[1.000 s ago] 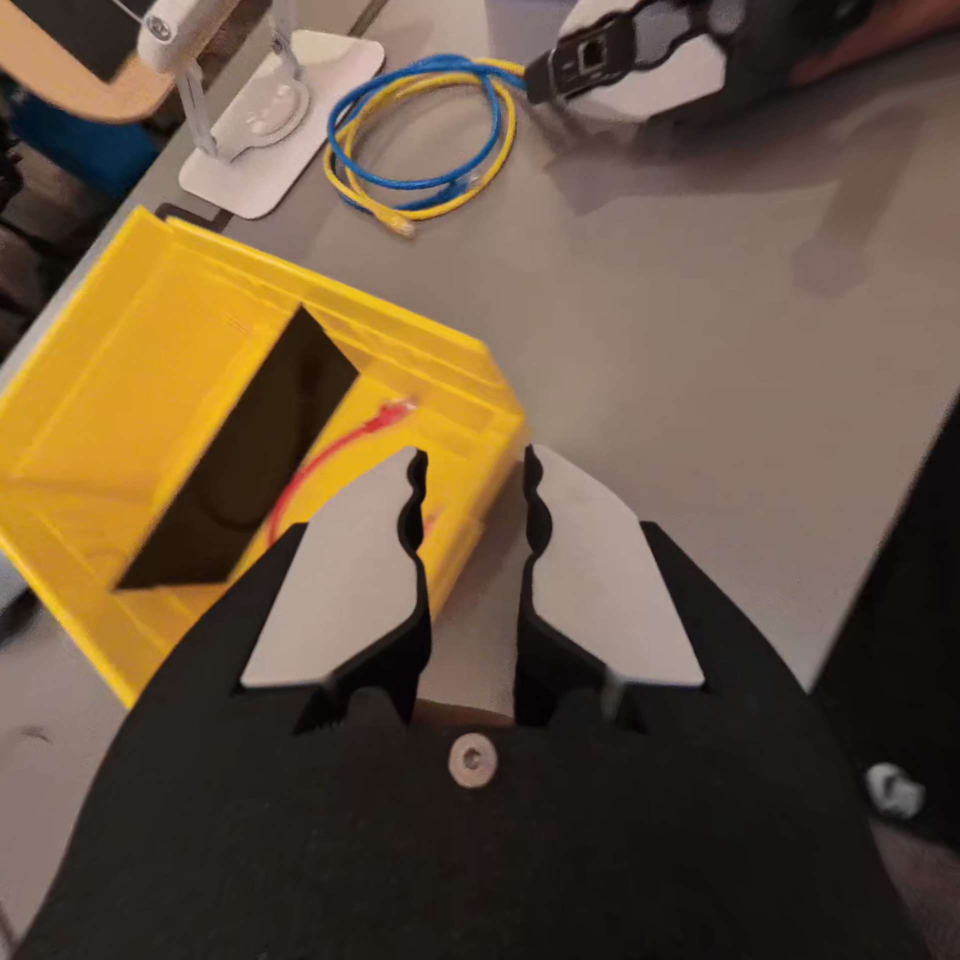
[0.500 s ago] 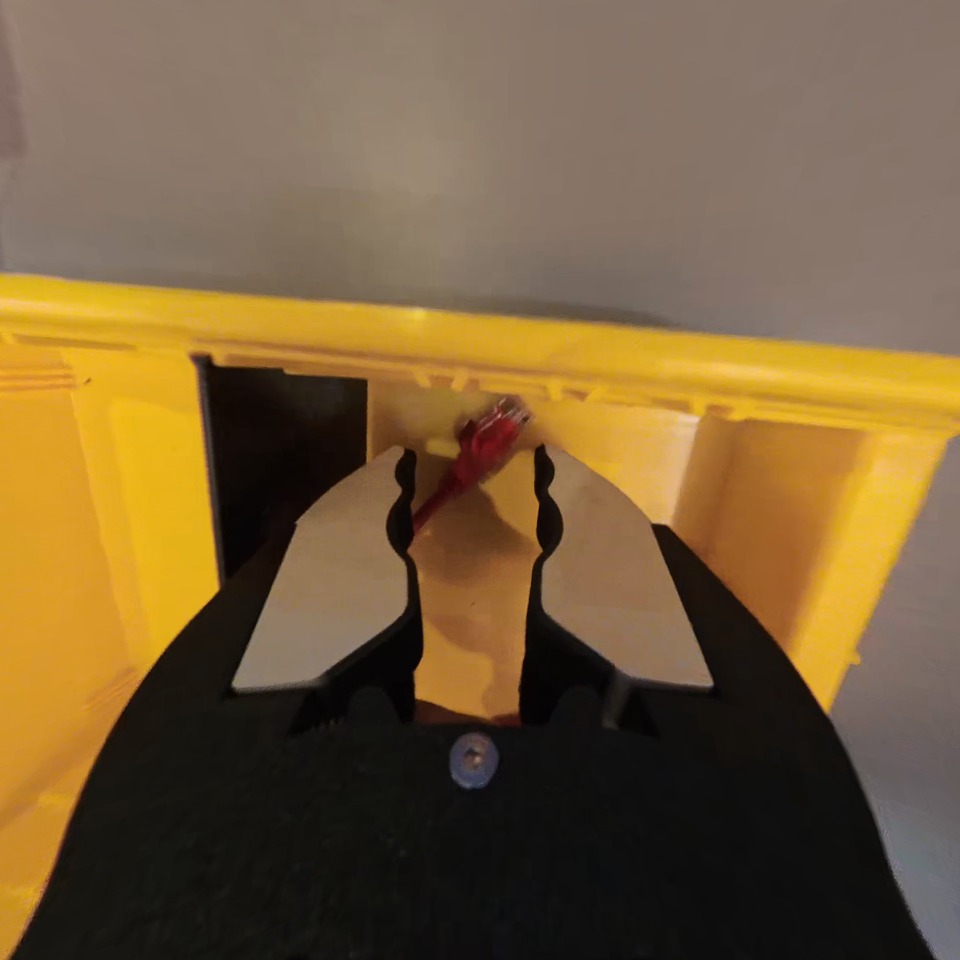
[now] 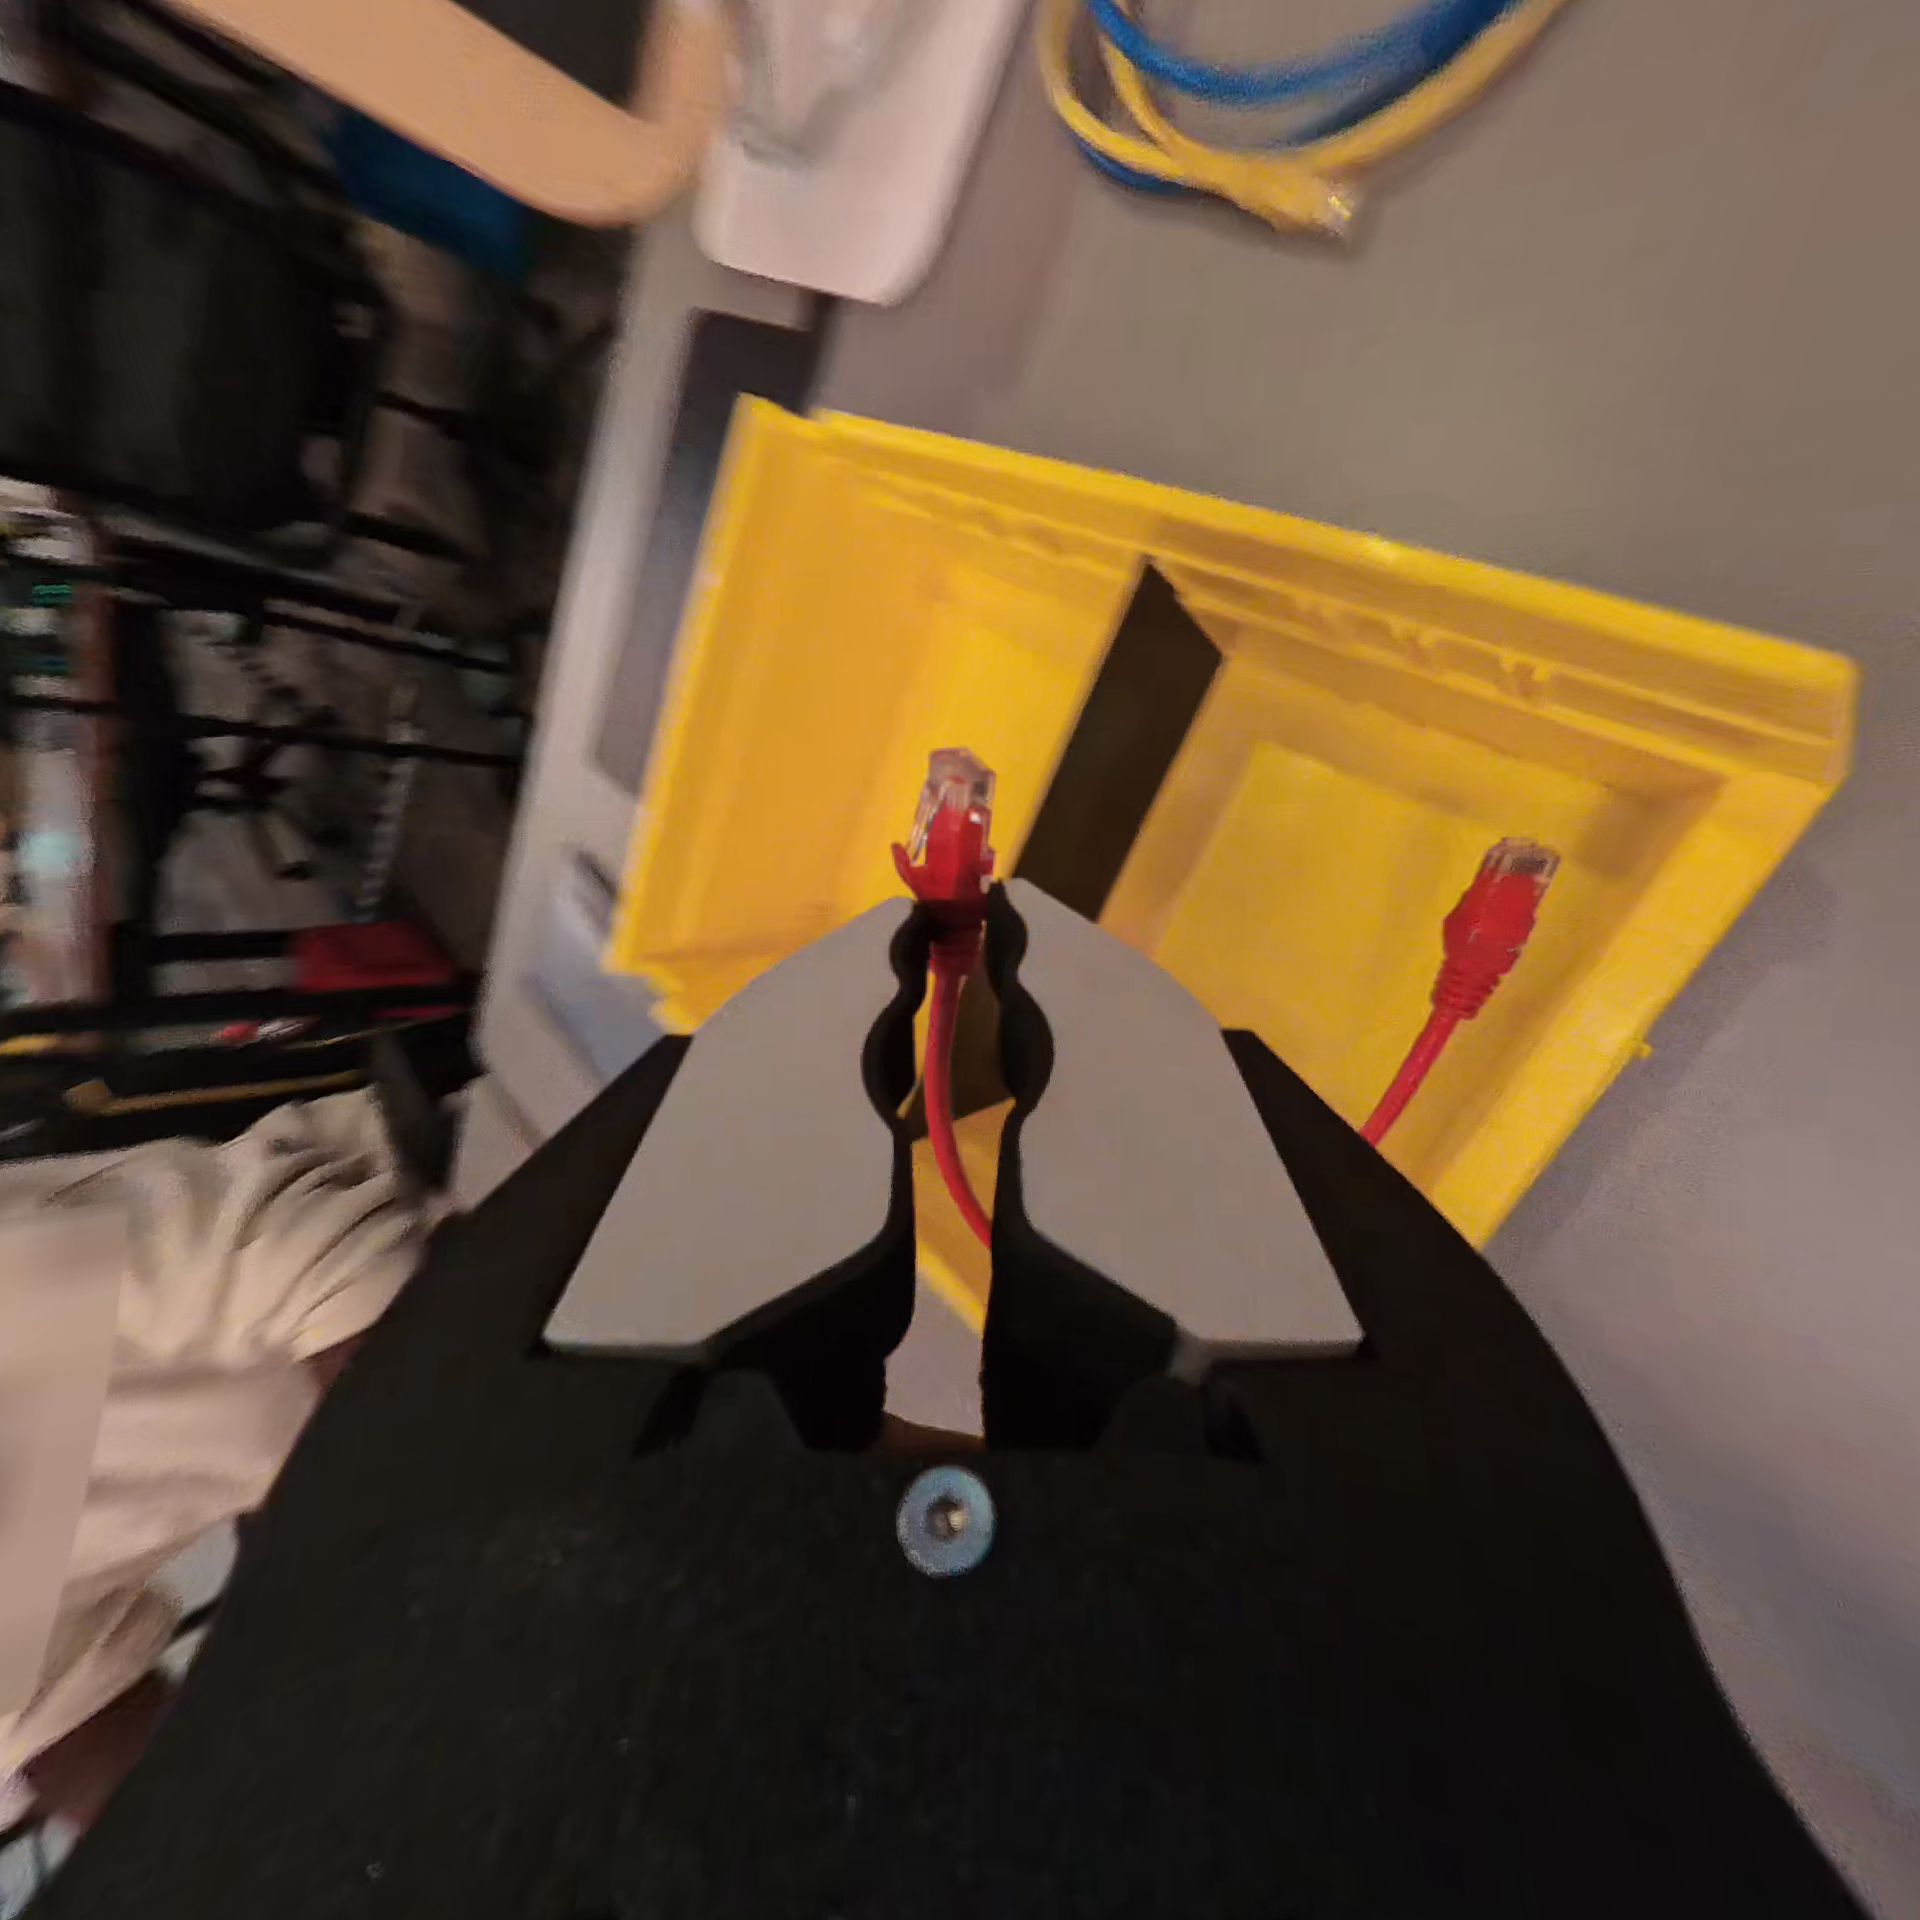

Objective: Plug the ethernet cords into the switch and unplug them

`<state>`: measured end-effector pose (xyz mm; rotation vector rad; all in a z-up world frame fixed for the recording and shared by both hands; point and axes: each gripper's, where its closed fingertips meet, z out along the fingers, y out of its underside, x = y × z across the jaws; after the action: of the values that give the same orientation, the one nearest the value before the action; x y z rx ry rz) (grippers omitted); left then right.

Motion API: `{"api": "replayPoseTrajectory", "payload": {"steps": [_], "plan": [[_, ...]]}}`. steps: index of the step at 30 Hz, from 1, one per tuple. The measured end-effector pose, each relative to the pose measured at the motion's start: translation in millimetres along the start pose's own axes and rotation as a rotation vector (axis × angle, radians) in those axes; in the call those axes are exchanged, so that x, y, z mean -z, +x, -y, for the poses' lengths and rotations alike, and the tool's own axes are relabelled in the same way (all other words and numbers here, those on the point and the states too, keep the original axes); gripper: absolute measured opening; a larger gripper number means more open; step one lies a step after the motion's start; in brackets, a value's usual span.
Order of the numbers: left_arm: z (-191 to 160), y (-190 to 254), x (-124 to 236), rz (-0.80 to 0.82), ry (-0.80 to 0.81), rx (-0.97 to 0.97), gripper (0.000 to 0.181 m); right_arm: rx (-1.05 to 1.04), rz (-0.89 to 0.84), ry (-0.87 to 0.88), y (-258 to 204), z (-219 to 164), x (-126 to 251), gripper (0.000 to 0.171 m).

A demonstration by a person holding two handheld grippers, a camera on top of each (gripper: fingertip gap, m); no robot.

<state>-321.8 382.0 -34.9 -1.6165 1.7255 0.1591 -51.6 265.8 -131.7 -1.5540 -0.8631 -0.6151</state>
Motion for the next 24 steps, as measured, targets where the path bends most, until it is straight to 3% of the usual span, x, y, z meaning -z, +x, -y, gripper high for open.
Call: {"api": "replayPoseTrajectory", "payload": {"steps": [4, 6, 8, 11, 14, 17, 19, 22, 24], "plan": [[35.8, -27.3, 102.9, 0.134, 0.07, 0.048, 0.01, 0.014, -0.007, 0.027, -0.6, 5.1, 3.3, 0.026], [60.6, -5.3, 136.4, 0.064, 0.138, 0.092, 0.01, 0.018, -0.008, 0.037, -0.8, 7.0, 4.7, 0.026], [84.7, 39.6, 147.6, -0.085, 0.202, 0.135, 0.009, 0.022, -0.01, 0.049, -0.6, 8.8, 5.8, 0.027], [104.2, 126.3, 119.3, -0.324, 0.214, 0.203, 0.01, 0.024, -0.011, 0.062, -0.5, 10.7, 7.0, 0.026], [98.7, 191.4, 52.5, -0.378, 0.104, 0.252, 0.01, 0.039, -0.008, 0.066, -2.4, 11.4, 7.3, 0.026], [87.5, 214.8, -13.1, -0.303, -0.009, 0.3, 0.01, 0.059, -0.005, 0.071, -5.1, 12.5, 7.2, 0.026], [94.0, 224.0, -38.9, -0.308, 0.002, 0.401, 0.01, 0.061, 0.0, 0.071, -5.9, 12.5, 6.7, 0.026], [108.5, 236.2, -50.8, -0.375, 0.081, 0.515, 0.011, 0.05, 0.001, 0.071, -4.7, 12.0, 6.6, 0.026], [109.5, 232.6, -45.4, -0.372, 0.157, 0.508, 0.021, 0.04, 0.003, 0.07, -3.9, 11.5, 6.3, 0.026]]}}
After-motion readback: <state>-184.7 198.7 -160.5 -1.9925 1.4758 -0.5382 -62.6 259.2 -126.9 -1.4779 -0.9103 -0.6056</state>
